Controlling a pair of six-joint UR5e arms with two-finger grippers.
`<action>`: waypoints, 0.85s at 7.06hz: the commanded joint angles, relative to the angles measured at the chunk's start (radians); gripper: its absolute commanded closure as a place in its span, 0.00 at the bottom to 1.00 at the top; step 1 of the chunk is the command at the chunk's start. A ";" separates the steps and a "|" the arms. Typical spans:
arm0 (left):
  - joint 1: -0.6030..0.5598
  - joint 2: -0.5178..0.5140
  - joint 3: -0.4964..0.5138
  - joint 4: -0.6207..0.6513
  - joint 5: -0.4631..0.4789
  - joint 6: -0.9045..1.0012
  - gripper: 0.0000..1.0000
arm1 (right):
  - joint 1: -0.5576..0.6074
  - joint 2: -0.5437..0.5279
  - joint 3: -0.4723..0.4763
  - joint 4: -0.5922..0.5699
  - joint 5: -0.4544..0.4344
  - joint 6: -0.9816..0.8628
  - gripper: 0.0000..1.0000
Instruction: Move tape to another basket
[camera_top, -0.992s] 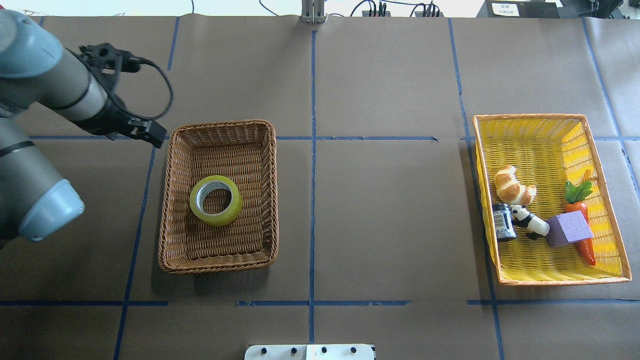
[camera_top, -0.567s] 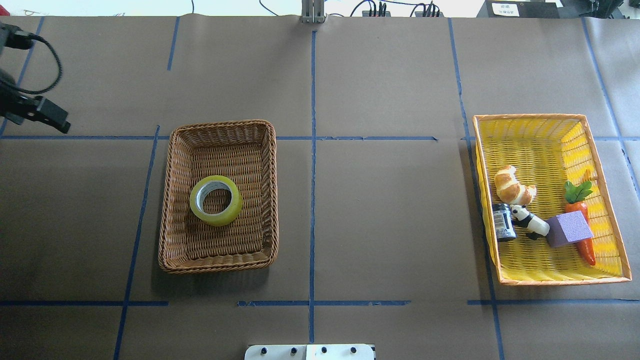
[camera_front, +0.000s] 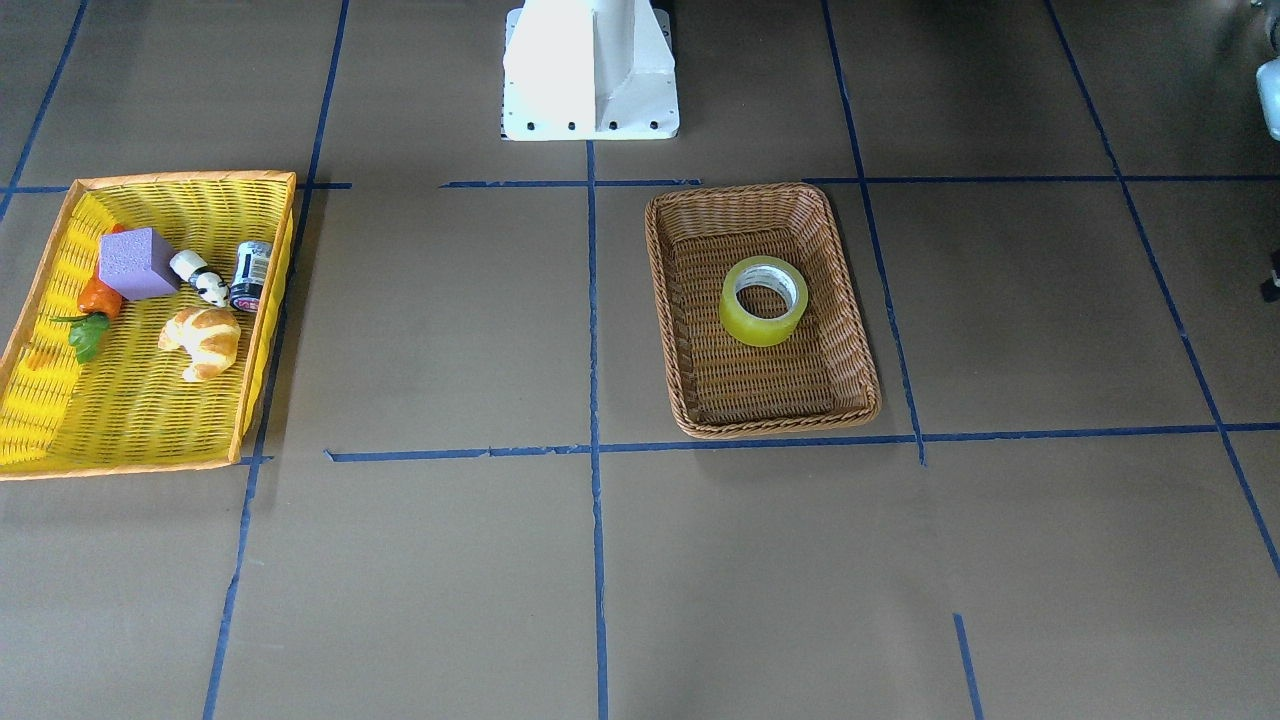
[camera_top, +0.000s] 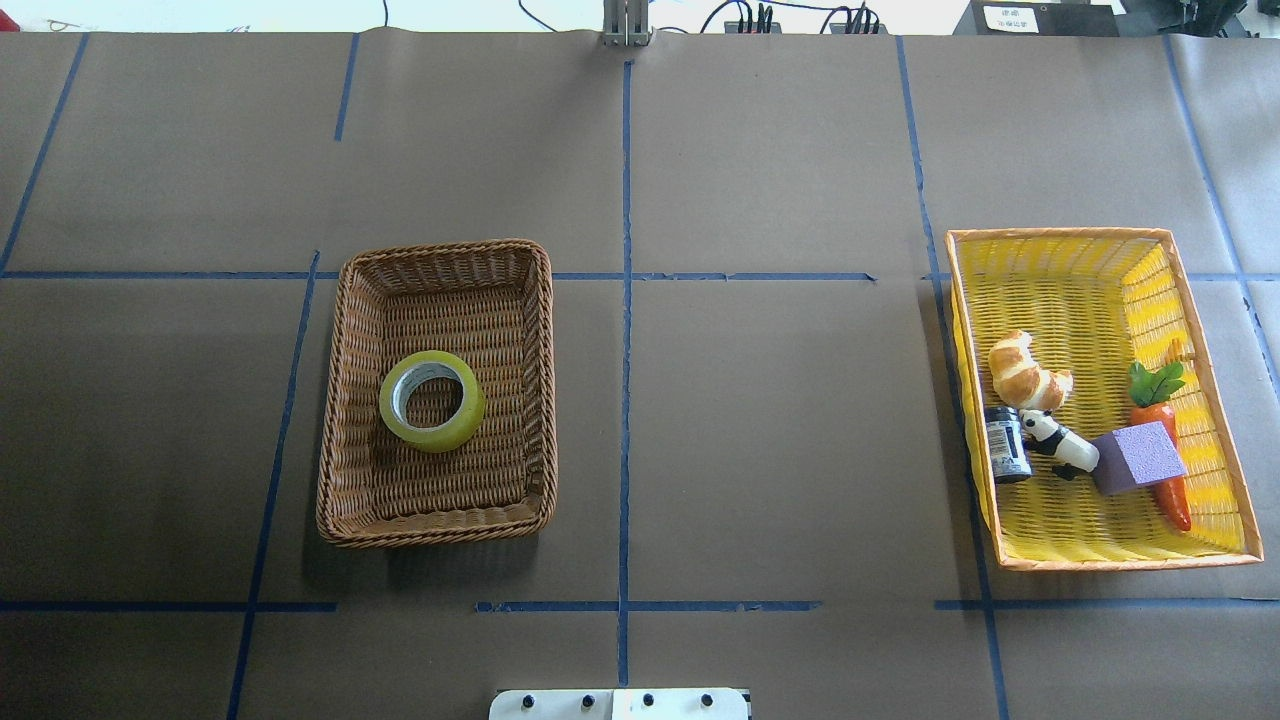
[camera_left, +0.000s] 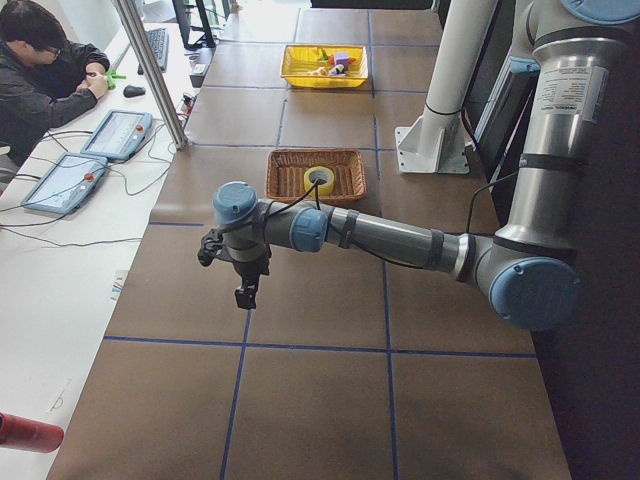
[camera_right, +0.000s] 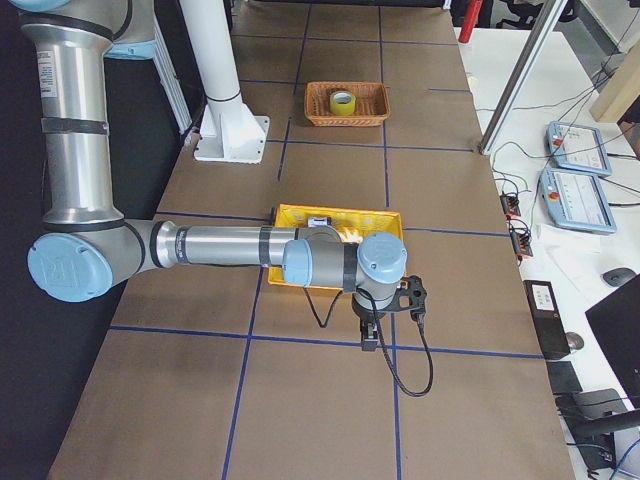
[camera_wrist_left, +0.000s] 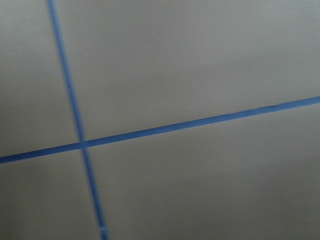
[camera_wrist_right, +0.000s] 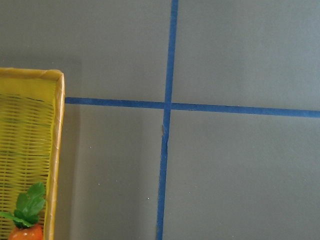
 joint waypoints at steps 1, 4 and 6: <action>-0.103 0.051 0.057 0.003 -0.052 0.128 0.00 | 0.000 -0.006 0.002 -0.001 0.028 0.014 0.00; -0.117 0.134 0.033 -0.005 -0.052 0.133 0.00 | 0.000 -0.011 -0.001 0.048 0.029 0.016 0.00; -0.116 0.156 -0.023 -0.004 -0.045 0.125 0.00 | 0.000 -0.014 -0.004 0.050 0.029 0.014 0.00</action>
